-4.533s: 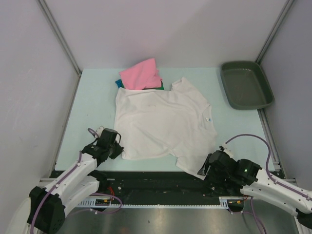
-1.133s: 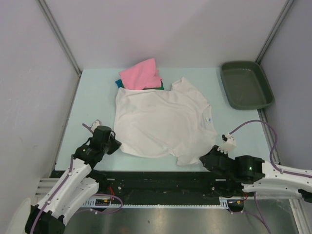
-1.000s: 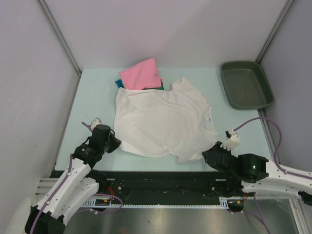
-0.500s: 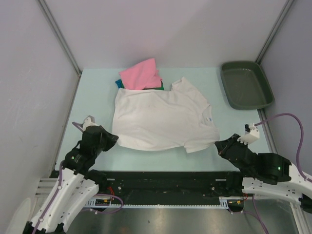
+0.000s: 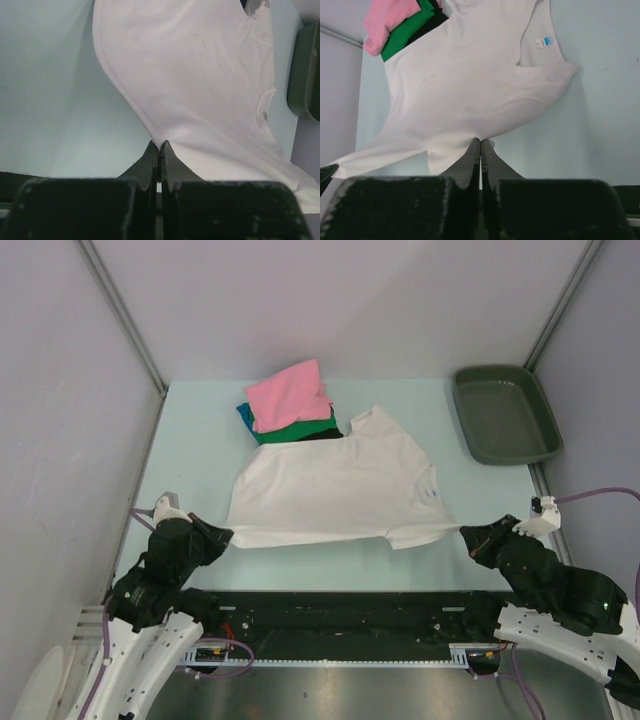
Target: Fold and stack the t-shirts
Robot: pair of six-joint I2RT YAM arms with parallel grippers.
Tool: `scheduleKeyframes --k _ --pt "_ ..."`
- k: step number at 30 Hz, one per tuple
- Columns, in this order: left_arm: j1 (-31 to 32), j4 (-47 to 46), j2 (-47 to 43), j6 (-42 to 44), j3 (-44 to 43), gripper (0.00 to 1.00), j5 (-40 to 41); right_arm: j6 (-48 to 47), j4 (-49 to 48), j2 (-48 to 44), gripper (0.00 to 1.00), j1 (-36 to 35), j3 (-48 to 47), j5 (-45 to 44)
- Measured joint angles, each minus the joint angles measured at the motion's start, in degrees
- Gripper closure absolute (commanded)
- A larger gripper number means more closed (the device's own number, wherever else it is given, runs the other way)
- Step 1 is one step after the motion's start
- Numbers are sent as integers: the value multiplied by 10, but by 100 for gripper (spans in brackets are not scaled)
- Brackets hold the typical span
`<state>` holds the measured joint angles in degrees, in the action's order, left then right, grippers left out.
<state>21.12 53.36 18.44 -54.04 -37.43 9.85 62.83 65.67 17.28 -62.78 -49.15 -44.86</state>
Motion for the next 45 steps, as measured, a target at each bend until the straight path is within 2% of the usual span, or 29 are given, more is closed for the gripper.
scheduleKeyframes --k 4,16,20,22,27,30,36,45 --pt "0 -1 10 0 0 100 0 -51 -34 2 100 42 -3 21" --pt "0 -89 139 -1 26 100 0 -151 -129 116 100 52 -5 29" --pt "-1 -113 163 -5 34 100 0 -188 -172 152 100 87 -5 56" --pt "-3 -121 165 -6 36 100 2 -211 -197 176 100 134 -5 90" --pt "-25 -137 167 -10 50 100 3 -260 -272 237 100 298 -3 241" --pt "-39 -147 168 -15 68 100 3 -279 -315 275 100 358 2 317" --pt "-50 -170 202 -28 98 100 0 -300 -377 357 100 398 13 420" --pt "-62 -244 294 -35 118 100 -12 -308 -441 422 100 419 21 467"
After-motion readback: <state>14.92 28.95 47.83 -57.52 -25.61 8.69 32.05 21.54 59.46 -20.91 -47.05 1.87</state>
